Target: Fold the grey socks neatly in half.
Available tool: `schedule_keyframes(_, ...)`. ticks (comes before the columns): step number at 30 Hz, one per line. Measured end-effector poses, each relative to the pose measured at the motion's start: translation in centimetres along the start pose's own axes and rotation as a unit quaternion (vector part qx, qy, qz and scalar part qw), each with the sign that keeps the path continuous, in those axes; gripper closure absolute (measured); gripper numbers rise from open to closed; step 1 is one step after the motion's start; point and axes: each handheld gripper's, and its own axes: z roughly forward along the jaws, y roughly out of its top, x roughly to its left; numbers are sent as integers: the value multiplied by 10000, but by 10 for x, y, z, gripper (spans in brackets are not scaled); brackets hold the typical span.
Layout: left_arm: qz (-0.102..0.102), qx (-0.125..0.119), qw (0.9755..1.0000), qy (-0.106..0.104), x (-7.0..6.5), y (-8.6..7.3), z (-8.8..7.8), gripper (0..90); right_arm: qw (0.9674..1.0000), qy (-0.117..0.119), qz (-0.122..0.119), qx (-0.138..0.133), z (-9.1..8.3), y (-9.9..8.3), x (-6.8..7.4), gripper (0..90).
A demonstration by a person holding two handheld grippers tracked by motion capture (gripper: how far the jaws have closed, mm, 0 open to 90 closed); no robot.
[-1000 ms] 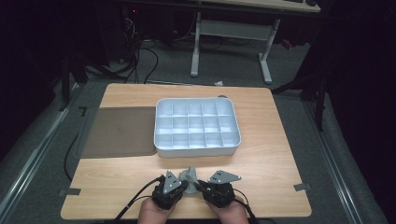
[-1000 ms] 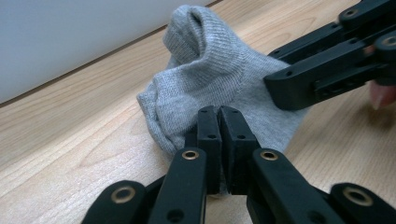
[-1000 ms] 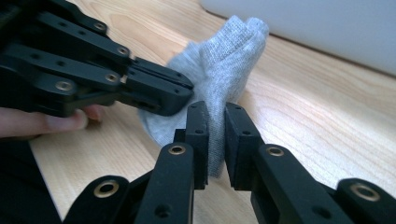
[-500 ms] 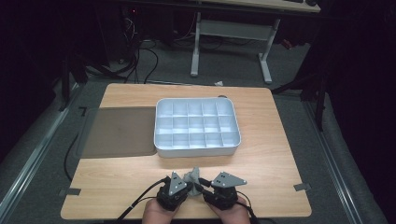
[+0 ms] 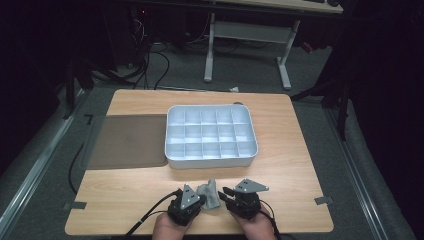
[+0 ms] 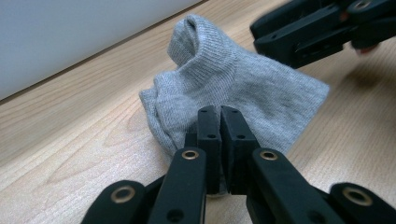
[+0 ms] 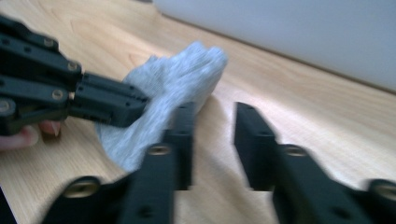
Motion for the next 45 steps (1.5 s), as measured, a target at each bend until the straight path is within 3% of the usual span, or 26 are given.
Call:
schedule_keyframes(3, -5, 2, 10000, -5, 0, 0, 0, 868, 9999, 69, -38, 90, 5, -2, 6, 886)
schedule_keyframes(7, 1, -1, 10000, 1, 0, 0, 0, 868, 9999, 93, -51, 108, 9, -3, 9, 900)
schedule_keyframes(10, 29, 5, 10000, 20, -1, 0, 0, 868, 9996, 225, -161, 38, 12, -2, 15, 900)
schedule_keyframes(15, 101, -2, 9999, 99, -3, 0, 0, 869, 9987, 231, -409, -218, 13, 8, 26, 900)
schedule_keyframes(25, 155, -27, 9998, 123, -4, 0, -1, 851, 9986, 255, -363, -289, 12, 7, 24, 900)
schedule_keyframes(32, 16, -84, 10000, -34, -2, 1, -3, 812, 9989, 210, -319, -280, 10, 4, 19, 900)
schedule_keyframes(45, -22, -301, 9995, -27, 1, 3, -14, 789, 9990, 210, -310, -229, 10, 3, 16, 898)
